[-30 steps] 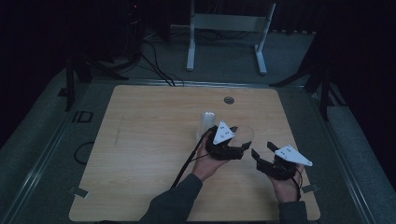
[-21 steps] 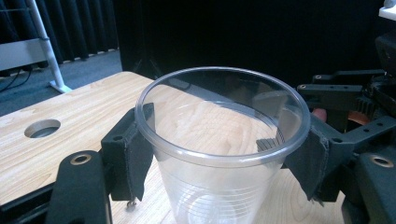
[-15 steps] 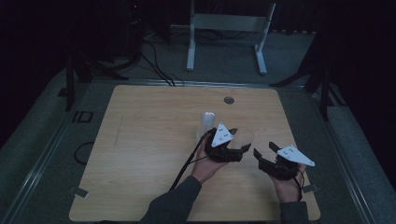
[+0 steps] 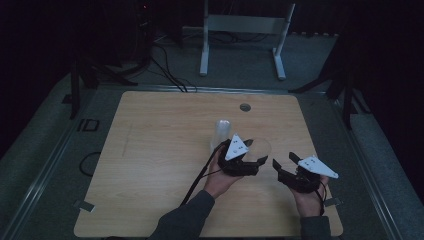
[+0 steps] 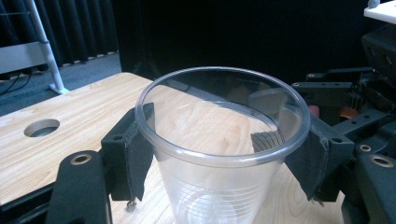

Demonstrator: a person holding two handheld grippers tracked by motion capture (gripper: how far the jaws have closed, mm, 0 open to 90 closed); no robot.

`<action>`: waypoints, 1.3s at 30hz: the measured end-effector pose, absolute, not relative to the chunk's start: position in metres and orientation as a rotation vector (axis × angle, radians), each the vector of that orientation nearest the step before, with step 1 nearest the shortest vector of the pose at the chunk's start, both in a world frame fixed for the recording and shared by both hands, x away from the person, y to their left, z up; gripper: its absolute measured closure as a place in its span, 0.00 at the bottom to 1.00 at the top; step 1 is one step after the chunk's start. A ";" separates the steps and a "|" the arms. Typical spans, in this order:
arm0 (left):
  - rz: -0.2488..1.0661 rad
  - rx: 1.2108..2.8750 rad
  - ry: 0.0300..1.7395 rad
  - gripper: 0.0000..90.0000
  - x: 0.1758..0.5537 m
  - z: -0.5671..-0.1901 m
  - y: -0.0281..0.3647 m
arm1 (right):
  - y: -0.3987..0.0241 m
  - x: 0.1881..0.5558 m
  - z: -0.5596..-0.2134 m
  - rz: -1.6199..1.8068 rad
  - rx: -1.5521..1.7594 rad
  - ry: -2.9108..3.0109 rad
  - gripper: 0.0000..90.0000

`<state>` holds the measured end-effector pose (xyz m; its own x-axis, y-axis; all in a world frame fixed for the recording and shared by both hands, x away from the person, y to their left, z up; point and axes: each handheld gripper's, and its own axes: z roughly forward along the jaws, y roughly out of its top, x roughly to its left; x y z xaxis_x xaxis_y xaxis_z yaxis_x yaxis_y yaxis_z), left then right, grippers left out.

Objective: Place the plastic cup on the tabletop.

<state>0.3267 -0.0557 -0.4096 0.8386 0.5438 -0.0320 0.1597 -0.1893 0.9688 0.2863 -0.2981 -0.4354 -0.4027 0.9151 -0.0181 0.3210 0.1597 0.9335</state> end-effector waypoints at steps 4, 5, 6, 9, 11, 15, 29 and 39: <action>0.379 1.756 0.541 0.33 0.325 -0.411 -0.055 | -0.300 0.286 -0.435 1.239 1.175 1.821 0.34; 0.377 1.757 0.541 0.33 0.325 -0.412 -0.055 | -0.300 0.286 -0.435 1.239 1.176 1.822 0.34; 0.380 1.760 0.539 0.33 0.325 -0.412 -0.055 | -0.300 0.286 -0.436 1.238 1.178 1.822 0.34; 0.380 1.759 0.539 0.33 0.325 -0.414 -0.055 | -0.299 0.286 -0.437 1.237 1.181 1.824 0.34; 0.380 1.757 0.543 0.33 0.325 -0.415 -0.054 | -0.299 0.286 -0.438 1.235 1.182 1.825 0.34; 0.379 1.756 0.546 0.33 0.324 -0.417 -0.053 | -0.299 0.286 -0.438 1.233 1.182 1.827 0.34; 0.383 1.760 0.549 0.33 0.323 -0.424 -0.053 | -0.304 0.286 -0.441 1.225 1.194 1.822 0.35; 0.381 1.777 0.546 0.33 0.322 -0.434 -0.055 | -0.305 0.287 -0.442 1.224 1.199 1.822 0.35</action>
